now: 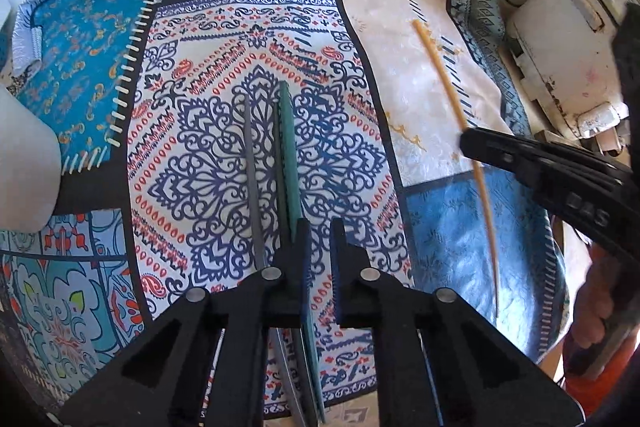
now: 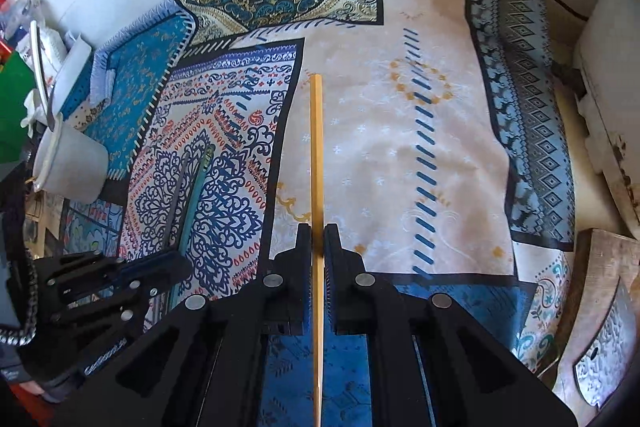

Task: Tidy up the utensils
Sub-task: 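Grasp the green chopstick with the left tool, then lift the yellow and green chopsticks over the white cup with both tools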

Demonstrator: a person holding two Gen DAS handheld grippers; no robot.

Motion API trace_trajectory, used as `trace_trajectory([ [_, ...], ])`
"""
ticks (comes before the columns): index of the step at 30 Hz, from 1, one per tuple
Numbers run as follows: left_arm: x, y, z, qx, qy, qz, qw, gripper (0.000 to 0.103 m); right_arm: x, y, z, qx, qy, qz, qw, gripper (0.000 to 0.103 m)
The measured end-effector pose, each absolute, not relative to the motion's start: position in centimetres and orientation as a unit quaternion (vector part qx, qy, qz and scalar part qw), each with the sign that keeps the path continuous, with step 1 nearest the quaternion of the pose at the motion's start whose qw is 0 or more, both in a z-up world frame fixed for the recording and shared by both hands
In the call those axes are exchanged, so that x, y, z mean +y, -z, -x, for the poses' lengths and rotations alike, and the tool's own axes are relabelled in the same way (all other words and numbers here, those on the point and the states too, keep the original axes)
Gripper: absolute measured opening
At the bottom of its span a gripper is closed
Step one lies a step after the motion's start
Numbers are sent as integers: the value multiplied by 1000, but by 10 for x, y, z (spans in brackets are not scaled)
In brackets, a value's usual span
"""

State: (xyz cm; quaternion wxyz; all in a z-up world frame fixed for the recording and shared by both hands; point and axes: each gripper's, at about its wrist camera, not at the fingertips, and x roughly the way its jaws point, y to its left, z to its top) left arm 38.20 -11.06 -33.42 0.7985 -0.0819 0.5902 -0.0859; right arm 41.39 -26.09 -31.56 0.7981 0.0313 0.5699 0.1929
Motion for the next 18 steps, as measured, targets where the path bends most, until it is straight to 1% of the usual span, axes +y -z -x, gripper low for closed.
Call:
trace_trajectory([
  [3, -117, 341, -390, 600, 66, 74, 794, 6, -263, 305, -409, 559, -196, -32, 805, 6],
  [6, -121, 339, -392, 589, 38, 47, 806, 6, -265, 298, -408, 549, -200, -34, 811, 6],
  [12, -109, 332, -392, 582, 36, 79, 808, 6, -271, 293, -406, 540, -199, -43, 817, 6],
  [18, -96, 337, -386, 587, 19, 95, 803, 6, -276, 290, -406, 537, -199, -49, 819, 6],
])
